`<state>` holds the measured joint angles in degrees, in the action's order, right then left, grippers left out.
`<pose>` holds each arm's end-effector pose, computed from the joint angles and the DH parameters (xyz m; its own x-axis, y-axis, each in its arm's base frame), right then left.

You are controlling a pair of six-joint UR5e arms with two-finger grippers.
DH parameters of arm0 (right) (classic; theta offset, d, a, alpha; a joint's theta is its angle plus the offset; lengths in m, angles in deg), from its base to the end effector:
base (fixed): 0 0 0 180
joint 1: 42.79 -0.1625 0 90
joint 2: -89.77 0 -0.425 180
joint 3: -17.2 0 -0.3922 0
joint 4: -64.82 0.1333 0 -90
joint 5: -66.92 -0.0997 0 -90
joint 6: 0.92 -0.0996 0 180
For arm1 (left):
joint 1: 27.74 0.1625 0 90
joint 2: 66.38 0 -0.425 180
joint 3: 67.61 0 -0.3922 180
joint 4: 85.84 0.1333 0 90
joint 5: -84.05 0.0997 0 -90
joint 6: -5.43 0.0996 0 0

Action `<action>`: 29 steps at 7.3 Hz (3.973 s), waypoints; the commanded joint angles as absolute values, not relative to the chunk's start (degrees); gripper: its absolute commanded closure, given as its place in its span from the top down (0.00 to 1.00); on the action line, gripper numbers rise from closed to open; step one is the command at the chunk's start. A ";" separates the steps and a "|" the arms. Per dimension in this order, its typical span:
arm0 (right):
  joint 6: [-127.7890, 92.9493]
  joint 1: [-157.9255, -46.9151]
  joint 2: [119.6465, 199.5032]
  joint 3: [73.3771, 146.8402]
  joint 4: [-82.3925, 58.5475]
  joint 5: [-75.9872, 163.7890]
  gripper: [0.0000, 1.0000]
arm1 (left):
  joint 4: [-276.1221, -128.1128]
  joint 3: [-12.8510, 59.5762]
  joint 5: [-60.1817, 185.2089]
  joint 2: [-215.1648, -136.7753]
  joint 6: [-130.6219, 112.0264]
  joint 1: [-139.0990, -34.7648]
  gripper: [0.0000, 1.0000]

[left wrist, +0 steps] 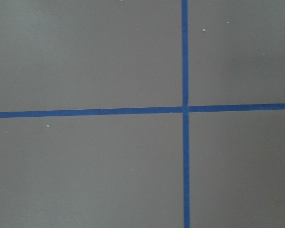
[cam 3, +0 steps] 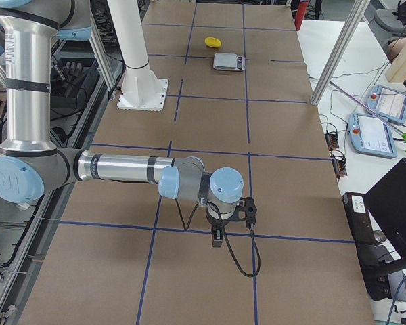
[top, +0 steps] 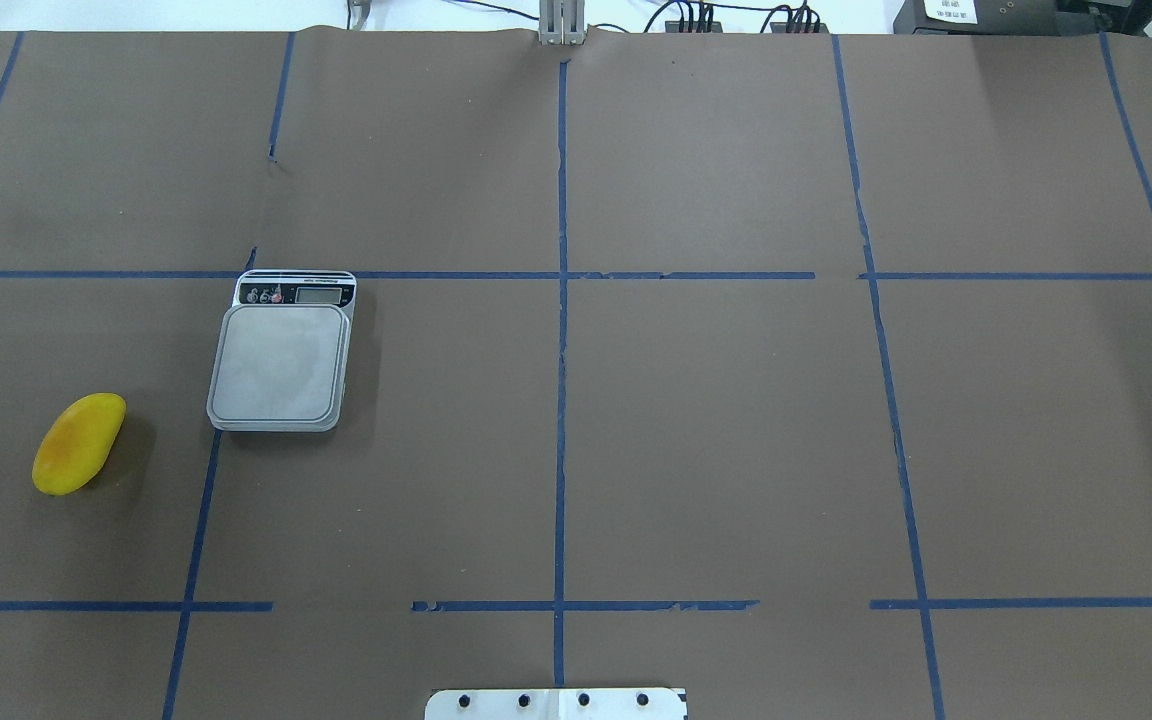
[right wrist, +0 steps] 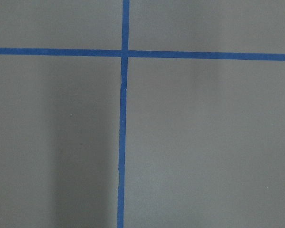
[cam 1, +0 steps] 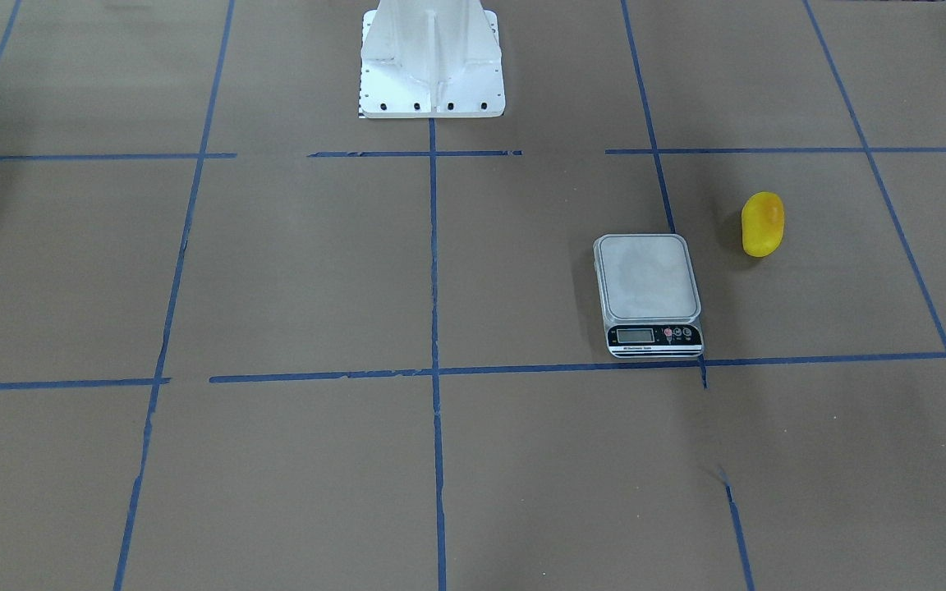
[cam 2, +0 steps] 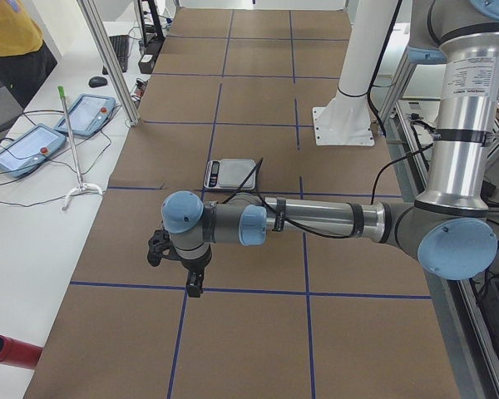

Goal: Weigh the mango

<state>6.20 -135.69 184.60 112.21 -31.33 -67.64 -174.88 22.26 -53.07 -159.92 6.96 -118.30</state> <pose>0.0860 -0.4444 0.6657 0.7087 -0.0150 0.7054 0.0378 0.9991 -0.0167 -0.0654 -0.5196 0.6268 0.6808 0.0513 -0.7307 -0.0084 0.9980 0.0623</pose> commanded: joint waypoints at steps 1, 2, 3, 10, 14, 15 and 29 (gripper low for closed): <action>6.11 -135.69 184.60 112.21 -31.33 -67.64 1.00 | -181.32 22.22 -54.91 -158.67 8.58 -118.09 1.00; 6.20 -135.69 184.60 112.21 -31.33 -67.64 1.00 | -182.85 22.13 -54.73 -158.75 8.25 -118.00 1.00; 6.20 -135.69 184.60 112.21 -31.33 -67.64 1.00 | -182.96 21.96 -54.82 -158.14 8.59 -118.00 1.00; 6.20 -135.69 184.60 112.21 -31.33 -67.64 1.00 | -206.69 29.83 -47.63 -154.63 -27.17 -95.64 1.00; 6.20 -135.69 184.60 112.21 -31.33 -67.64 1.00 | -206.69 38.72 -39.62 -149.89 -34.89 -78.91 1.00; 6.20 -135.69 184.60 112.21 -31.33 -67.64 1.00 | -207.38 39.26 -38.83 -147.09 -34.65 -78.19 1.00; 6.20 -135.69 184.60 112.21 -31.33 -67.64 1.00 | -216.45 37.38 -36.45 -146.97 -43.68 -72.11 0.00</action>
